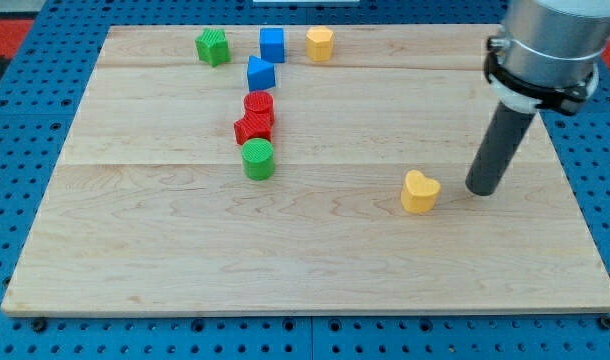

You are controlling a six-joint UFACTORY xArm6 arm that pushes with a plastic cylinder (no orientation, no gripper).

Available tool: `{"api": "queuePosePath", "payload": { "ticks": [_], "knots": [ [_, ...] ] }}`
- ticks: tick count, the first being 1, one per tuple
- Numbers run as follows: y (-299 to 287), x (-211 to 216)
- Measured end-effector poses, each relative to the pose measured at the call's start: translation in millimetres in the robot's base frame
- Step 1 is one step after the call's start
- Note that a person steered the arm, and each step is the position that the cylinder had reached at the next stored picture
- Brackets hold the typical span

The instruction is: Move the yellow heart right to the yellow hexagon

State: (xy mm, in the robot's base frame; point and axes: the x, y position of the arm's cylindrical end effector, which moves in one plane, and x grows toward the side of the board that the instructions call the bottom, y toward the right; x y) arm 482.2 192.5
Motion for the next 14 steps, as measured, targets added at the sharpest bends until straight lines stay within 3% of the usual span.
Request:
{"api": "queuePosePath", "payload": {
  "ticks": [1,3,4,5,12,14],
  "knots": [
    [-30.2,22.8],
    [-127.8,-28.7],
    [-150.4,25.0],
    [-171.6,-18.3],
    [-131.7,-154.6],
    [-109.2,-167.0]
  ]
}}
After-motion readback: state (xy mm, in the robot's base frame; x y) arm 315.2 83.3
